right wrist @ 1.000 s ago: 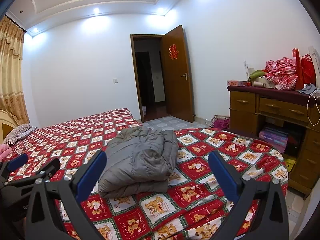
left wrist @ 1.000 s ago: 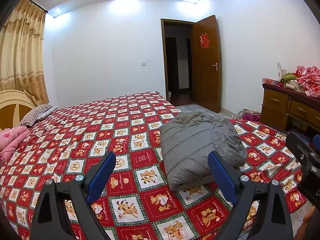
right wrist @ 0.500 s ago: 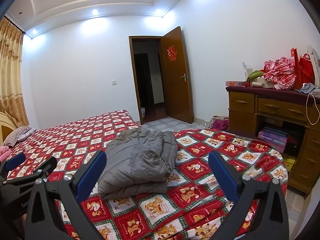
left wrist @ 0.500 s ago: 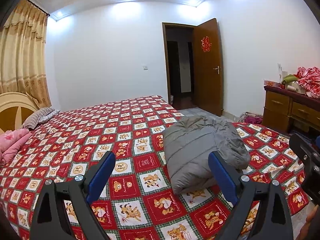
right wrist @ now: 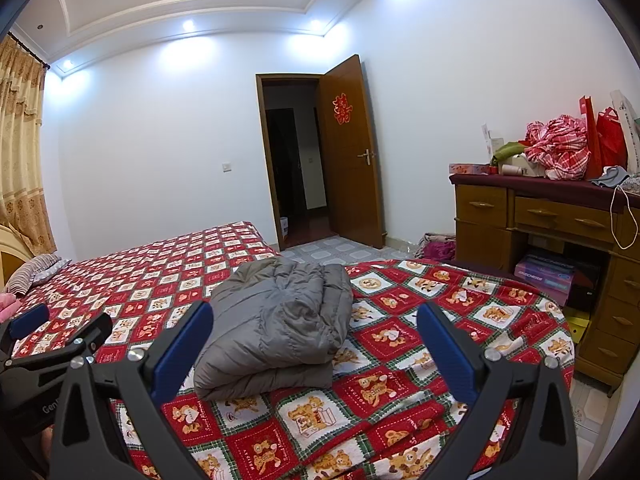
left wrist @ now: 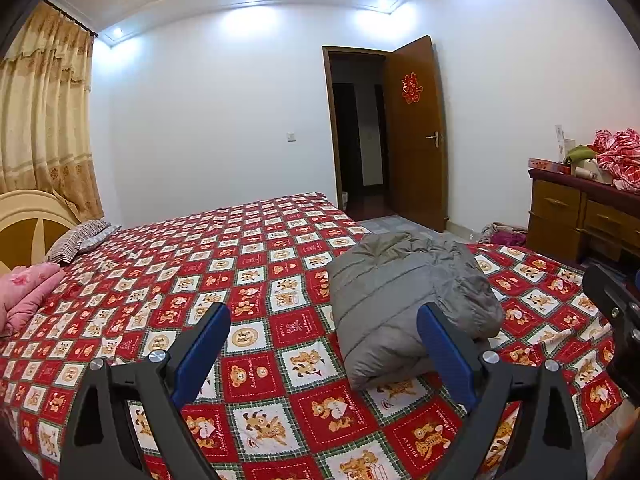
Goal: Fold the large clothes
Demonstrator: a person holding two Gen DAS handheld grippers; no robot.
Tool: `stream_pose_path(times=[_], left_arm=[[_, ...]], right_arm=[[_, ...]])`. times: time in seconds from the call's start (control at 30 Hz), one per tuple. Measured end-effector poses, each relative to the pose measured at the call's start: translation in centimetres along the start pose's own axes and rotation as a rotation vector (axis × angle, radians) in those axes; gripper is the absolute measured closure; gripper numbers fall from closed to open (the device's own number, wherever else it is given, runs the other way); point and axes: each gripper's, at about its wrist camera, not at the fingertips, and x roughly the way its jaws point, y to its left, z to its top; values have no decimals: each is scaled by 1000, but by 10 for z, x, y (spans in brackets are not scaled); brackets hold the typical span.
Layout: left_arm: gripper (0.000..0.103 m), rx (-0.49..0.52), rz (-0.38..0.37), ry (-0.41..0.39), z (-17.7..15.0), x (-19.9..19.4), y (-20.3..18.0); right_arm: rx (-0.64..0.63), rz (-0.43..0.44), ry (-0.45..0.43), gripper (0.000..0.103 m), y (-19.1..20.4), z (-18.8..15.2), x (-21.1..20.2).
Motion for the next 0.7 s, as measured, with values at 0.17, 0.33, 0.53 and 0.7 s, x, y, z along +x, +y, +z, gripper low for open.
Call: stream_pose_path(times=[0.17,0.33,0.53,0.7], left_arm=[[8,-1,5,-1,0,0,2],[8,-33,-14,-13,1,1,9],[8,-96,-49,17,2,10,29],[8,-109,-24,17,2,13,39]], right_arm=[[2,-3,-3,0,-2,-1,-1],[-2,-4,-4,0,-2,-1,-2],[-4,-7,10,0,-2,-5,0],[3,-11,43,0,-3,-11,11]])
